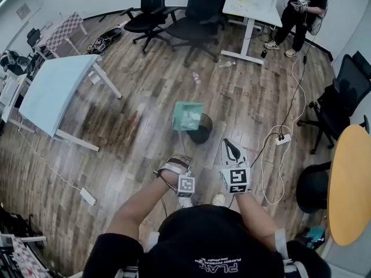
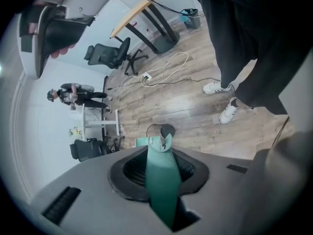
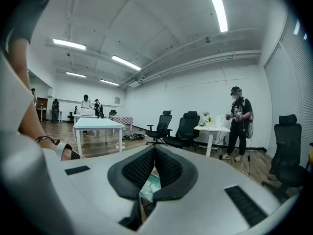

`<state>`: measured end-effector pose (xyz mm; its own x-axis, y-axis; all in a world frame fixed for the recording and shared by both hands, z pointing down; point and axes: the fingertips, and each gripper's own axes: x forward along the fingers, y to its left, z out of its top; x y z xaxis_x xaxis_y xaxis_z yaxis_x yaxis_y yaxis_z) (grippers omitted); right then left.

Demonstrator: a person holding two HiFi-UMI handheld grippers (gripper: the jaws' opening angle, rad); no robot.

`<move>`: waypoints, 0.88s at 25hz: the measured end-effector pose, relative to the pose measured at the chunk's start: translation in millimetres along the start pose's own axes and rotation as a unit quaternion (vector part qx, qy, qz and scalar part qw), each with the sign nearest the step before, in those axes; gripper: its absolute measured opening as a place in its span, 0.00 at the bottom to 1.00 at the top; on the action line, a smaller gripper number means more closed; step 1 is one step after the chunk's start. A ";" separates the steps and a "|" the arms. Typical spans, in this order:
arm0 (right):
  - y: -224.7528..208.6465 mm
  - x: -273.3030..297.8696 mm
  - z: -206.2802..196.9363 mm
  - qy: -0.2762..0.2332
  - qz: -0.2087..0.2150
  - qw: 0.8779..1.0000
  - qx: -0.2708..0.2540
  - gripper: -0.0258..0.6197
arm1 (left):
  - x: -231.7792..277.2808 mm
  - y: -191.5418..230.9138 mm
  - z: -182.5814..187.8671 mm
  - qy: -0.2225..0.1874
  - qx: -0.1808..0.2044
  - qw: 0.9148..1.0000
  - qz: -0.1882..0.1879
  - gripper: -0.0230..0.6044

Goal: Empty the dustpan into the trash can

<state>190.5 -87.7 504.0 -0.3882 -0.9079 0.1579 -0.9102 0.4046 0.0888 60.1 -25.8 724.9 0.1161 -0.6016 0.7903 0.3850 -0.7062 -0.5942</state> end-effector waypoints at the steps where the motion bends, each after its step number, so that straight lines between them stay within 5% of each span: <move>1: -1.6 0.2 1.5 -0.003 -0.001 1.000 0.001 0.08 | 0.2 0.0 3.1 -0.001 0.009 1.000 -0.002 0.19; 15: -12.3 -3.4 2.5 -0.009 -0.003 1.000 0.009 0.08 | 8.0 -35.5 37.3 -0.009 0.140 0.989 -0.055 0.19; 19: -11.4 -2.1 1.6 -0.009 0.000 1.000 0.011 0.08 | 12.0 -40.4 37.1 -0.014 0.203 0.977 -0.060 0.20; 22: -11.4 -2.0 -1.4 -0.006 0.000 1.000 0.016 0.08 | 14.1 -45.9 28.3 -0.016 0.268 0.961 -0.066 0.20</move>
<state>201.8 -90.3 504.0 -0.3895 -0.9094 0.1463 -0.9144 0.4008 0.0571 69.9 8.7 767.6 0.0587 -0.5023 0.8627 0.8132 -0.4771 -0.3331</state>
